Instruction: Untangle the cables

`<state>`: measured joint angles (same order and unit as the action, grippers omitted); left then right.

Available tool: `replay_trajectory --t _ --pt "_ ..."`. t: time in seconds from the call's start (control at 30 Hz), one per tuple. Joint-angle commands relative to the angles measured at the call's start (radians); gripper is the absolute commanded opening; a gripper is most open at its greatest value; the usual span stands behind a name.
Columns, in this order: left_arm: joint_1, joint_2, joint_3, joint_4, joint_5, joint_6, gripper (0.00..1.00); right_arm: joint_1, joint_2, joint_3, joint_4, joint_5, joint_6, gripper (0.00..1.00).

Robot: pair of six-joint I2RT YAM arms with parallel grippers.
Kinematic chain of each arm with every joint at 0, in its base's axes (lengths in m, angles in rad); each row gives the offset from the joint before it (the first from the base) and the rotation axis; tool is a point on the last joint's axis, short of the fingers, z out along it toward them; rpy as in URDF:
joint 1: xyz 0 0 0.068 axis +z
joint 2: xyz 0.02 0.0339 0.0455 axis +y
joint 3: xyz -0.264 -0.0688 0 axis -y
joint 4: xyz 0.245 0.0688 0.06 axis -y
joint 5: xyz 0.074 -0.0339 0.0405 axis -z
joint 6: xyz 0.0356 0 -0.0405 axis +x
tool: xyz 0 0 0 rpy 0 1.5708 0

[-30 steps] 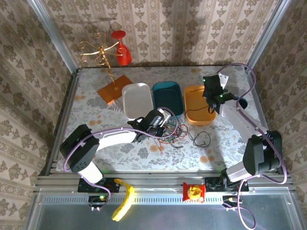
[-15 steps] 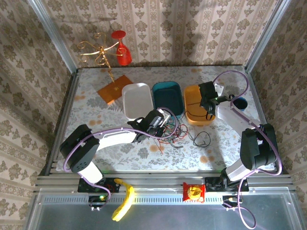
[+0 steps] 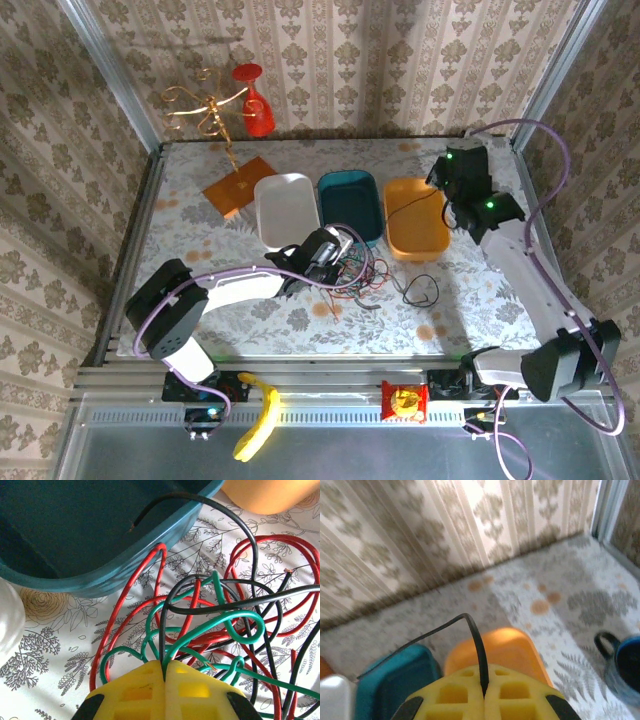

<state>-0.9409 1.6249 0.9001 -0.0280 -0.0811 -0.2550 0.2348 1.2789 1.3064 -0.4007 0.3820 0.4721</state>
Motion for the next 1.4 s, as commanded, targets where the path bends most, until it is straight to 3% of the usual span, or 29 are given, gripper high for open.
replay_trajectory --t 0.0,0.37,0.93,1.3,1.33,1.37 --pt "0.012 0.028 0.038 0.013 0.022 -0.015 0.00 0.002 -0.015 0.051 -0.017 0.050 -0.042 0.00" --pt "0.005 0.018 0.039 0.004 0.006 -0.015 0.00 -0.015 0.034 0.028 -0.012 0.210 -0.056 0.00" --pt "-0.018 0.006 0.046 -0.013 -0.006 0.011 0.00 -0.013 0.301 -0.118 -0.045 0.146 0.102 0.00" --pt "-0.021 -0.003 0.046 -0.020 -0.005 0.017 0.00 -0.008 0.427 -0.186 -0.029 -0.031 0.177 0.00" --pt "-0.022 -0.003 0.046 -0.020 -0.006 0.016 0.00 -0.007 0.425 -0.187 -0.026 -0.040 0.176 0.01" --pt "-0.022 -0.003 0.046 -0.020 -0.006 0.017 0.00 -0.006 0.417 -0.187 -0.030 -0.044 0.173 0.15"
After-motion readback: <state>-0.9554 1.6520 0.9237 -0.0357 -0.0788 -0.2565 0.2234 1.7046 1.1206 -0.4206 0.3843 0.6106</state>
